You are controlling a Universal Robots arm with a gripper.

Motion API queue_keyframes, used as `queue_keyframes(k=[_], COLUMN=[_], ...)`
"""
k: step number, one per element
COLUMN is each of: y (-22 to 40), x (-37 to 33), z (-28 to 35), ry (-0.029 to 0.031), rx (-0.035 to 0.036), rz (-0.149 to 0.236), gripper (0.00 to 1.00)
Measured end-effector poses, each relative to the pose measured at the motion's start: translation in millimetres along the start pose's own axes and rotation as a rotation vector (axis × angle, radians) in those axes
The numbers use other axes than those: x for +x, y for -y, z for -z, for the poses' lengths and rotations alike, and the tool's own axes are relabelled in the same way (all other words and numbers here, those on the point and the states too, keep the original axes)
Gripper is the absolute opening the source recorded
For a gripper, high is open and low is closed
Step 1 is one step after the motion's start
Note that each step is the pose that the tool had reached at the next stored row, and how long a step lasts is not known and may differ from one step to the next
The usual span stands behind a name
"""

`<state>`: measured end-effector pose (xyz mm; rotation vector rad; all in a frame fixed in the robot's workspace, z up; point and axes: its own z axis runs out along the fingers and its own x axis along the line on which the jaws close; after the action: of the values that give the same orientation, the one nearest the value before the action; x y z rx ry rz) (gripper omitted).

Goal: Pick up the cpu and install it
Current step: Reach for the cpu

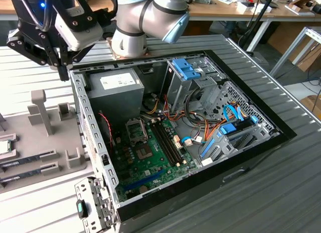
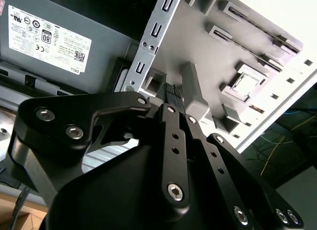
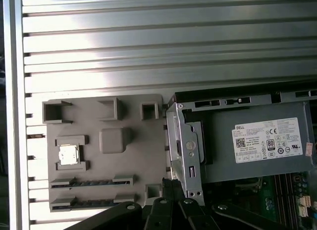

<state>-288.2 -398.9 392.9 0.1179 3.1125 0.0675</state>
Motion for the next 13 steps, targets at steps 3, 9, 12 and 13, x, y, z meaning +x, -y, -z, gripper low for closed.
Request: queue_keyframes(k=[3,9,12,13], y=[0.1,0.2,0.3,0.4], x=[1.0,3.3,4.6,5.0], z=[0.1,0.1,0.1,0.1], ry=[-0.0001,0.0000,-0.0001,0.0000], rx=[0.0000,0.0000,0.0000,0.0000], rz=[0.000,0.000,0.000,0.000], gripper=[0.11,0.11,0.11,0.11])
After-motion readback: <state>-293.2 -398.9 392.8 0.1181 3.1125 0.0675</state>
